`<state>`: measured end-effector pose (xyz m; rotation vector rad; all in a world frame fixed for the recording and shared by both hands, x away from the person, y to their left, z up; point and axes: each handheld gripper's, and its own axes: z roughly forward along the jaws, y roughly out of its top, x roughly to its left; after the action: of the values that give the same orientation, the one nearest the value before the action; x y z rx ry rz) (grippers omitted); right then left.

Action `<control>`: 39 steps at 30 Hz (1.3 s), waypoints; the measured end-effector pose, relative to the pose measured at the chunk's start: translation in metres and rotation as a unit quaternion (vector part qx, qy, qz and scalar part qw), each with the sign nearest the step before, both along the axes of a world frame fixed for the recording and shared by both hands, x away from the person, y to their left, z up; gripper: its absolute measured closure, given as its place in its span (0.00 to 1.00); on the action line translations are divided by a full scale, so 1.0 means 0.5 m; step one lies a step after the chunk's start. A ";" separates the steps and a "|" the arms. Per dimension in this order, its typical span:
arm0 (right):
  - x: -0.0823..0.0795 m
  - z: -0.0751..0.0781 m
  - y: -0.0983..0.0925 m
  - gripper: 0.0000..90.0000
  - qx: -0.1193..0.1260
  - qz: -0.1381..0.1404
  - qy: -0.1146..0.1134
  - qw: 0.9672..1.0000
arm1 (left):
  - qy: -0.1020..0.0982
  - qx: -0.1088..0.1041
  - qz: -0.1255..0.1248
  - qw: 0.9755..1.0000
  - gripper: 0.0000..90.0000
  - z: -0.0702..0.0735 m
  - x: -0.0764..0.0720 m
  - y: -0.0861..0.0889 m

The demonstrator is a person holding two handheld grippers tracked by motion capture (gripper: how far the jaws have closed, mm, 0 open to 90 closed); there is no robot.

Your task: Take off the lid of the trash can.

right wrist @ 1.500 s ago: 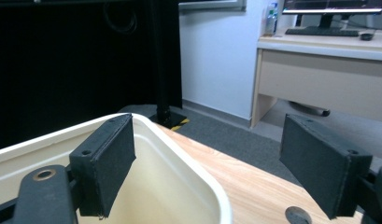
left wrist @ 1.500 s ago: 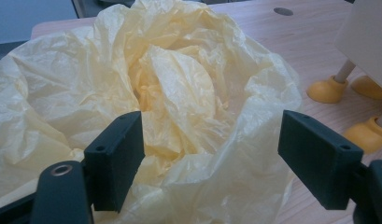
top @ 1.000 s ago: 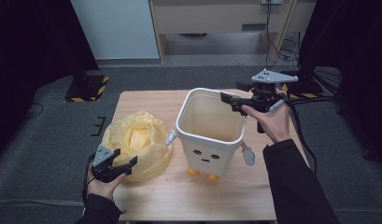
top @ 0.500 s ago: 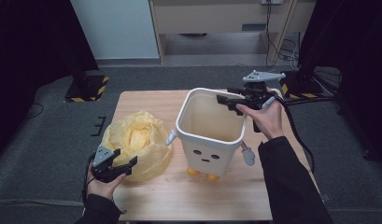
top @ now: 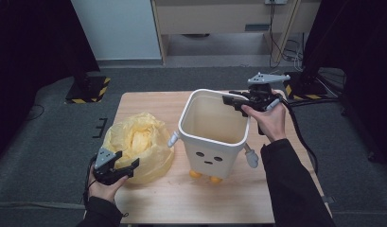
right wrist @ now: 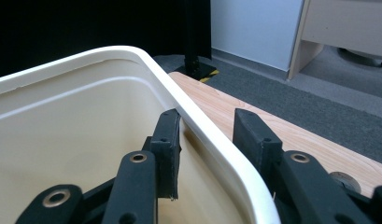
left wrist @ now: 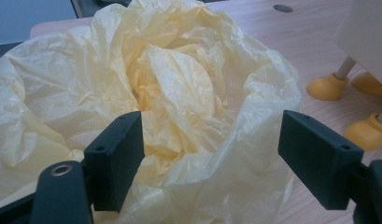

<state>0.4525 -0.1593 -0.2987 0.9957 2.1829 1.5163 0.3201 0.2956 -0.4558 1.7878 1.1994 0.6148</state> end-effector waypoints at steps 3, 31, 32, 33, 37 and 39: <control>0.000 0.000 0.000 0.70 0.002 0.002 0.000 1.000 | 0.001 0.001 -0.001 1.000 0.24 0.000 0.000 0.000; -0.006 0.030 -0.009 0.72 0.037 0.006 -0.002 0.999 | 0.002 0.003 -0.003 1.000 0.24 0.000 0.000 -0.001; -0.005 0.031 -0.010 0.72 0.037 0.006 0.000 0.999 | 0.002 0.003 -0.003 1.000 0.24 0.000 0.001 -0.001; -0.004 0.031 -0.010 0.72 0.038 0.006 0.002 0.999 | 0.002 0.003 -0.002 1.000 0.24 -0.001 0.001 -0.001; -0.002 0.036 -0.009 0.72 0.041 0.006 0.014 0.999 | 0.002 0.002 -0.003 1.000 0.24 -0.001 0.001 -0.001; -0.001 0.041 -0.010 0.72 0.043 0.006 0.014 0.999 | 0.002 0.002 -0.003 1.000 0.24 -0.001 0.001 -0.001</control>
<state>0.4521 -0.1645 -0.2784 1.0380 2.1613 1.6246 0.3208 0.2949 -0.4561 1.7959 1.1966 0.6115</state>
